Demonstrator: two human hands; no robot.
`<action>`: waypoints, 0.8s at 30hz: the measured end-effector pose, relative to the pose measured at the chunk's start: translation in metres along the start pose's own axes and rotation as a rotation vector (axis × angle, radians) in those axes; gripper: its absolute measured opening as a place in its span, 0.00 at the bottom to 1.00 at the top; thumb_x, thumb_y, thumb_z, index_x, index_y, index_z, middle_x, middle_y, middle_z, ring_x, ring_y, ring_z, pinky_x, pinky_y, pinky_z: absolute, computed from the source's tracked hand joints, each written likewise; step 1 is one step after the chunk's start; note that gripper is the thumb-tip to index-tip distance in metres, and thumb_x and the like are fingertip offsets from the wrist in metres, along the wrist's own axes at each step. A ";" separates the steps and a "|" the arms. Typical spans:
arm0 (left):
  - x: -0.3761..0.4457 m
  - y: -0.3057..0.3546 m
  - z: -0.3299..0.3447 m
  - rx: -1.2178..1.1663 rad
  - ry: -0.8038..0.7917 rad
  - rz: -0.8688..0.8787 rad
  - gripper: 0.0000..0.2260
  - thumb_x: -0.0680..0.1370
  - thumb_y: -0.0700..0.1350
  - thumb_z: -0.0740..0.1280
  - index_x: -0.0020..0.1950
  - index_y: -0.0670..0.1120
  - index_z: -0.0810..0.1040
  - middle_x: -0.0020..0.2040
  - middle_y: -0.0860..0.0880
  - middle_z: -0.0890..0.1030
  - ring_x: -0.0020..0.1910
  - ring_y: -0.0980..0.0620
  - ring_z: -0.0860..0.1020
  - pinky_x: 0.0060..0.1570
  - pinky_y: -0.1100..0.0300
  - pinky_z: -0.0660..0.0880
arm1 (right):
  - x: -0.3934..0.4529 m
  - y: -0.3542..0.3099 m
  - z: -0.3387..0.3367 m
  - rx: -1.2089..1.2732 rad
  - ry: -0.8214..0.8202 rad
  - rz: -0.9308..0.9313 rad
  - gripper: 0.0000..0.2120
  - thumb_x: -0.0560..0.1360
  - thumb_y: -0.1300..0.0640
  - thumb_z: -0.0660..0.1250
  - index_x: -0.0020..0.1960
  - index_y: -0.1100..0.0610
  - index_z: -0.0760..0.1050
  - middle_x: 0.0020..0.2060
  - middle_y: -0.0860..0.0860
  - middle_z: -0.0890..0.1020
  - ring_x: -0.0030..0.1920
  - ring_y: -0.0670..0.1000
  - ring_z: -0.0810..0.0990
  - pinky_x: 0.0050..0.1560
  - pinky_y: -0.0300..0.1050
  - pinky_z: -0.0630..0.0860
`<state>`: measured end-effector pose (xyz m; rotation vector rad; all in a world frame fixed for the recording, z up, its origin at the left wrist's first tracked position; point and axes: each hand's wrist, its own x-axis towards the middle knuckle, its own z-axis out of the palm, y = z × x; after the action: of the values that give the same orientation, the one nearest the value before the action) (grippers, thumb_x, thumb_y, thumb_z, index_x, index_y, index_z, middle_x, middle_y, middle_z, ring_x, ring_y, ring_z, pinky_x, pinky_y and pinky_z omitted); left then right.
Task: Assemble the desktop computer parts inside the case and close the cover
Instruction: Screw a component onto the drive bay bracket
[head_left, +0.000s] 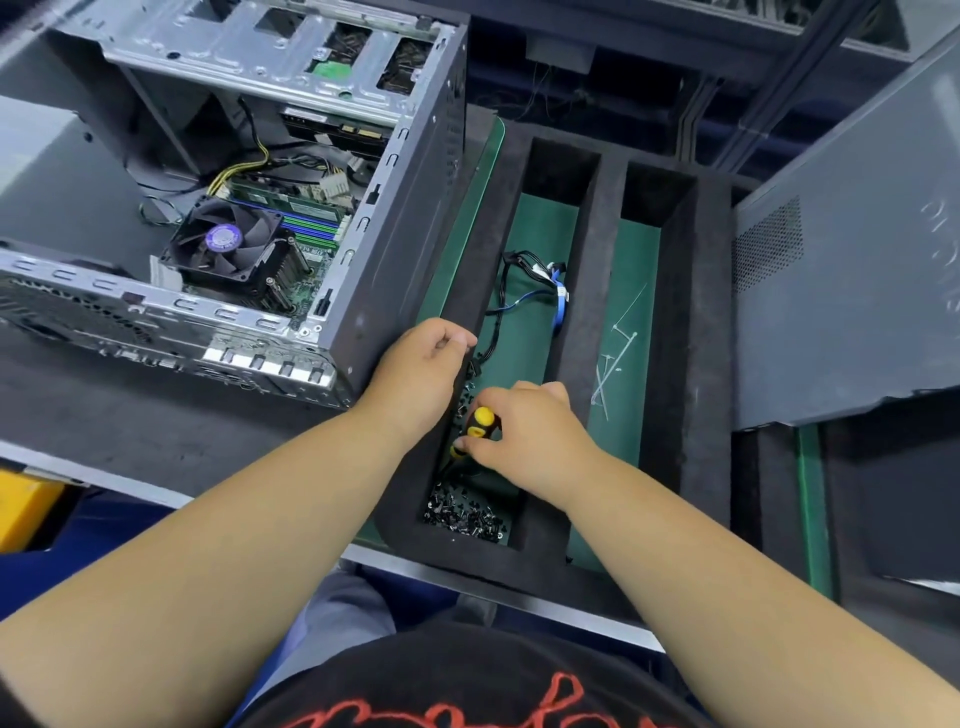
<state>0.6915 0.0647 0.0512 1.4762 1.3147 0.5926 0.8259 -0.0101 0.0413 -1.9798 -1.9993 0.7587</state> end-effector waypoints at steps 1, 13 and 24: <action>0.000 0.000 -0.001 0.000 -0.004 -0.004 0.11 0.81 0.45 0.57 0.48 0.58 0.77 0.53 0.57 0.79 0.54 0.59 0.76 0.54 0.59 0.73 | 0.000 0.000 0.000 0.001 0.004 0.002 0.11 0.74 0.41 0.69 0.46 0.48 0.74 0.32 0.43 0.69 0.41 0.46 0.66 0.60 0.53 0.64; 0.004 -0.002 0.001 -0.038 -0.039 -0.060 0.11 0.81 0.44 0.59 0.46 0.57 0.79 0.48 0.58 0.81 0.50 0.58 0.78 0.49 0.60 0.72 | -0.007 0.008 -0.065 0.261 0.163 0.113 0.09 0.73 0.43 0.70 0.42 0.48 0.77 0.36 0.43 0.80 0.43 0.48 0.76 0.59 0.51 0.70; 0.002 0.046 0.017 -0.454 -0.121 -0.482 0.06 0.81 0.42 0.65 0.48 0.42 0.79 0.37 0.46 0.84 0.35 0.54 0.81 0.32 0.65 0.78 | -0.021 0.023 -0.138 0.580 0.479 0.172 0.06 0.73 0.50 0.70 0.41 0.51 0.78 0.37 0.51 0.82 0.44 0.57 0.81 0.46 0.55 0.79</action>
<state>0.7262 0.0664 0.0857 0.7777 1.2768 0.4356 0.9163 -0.0046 0.1497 -1.7712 -1.1835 0.7080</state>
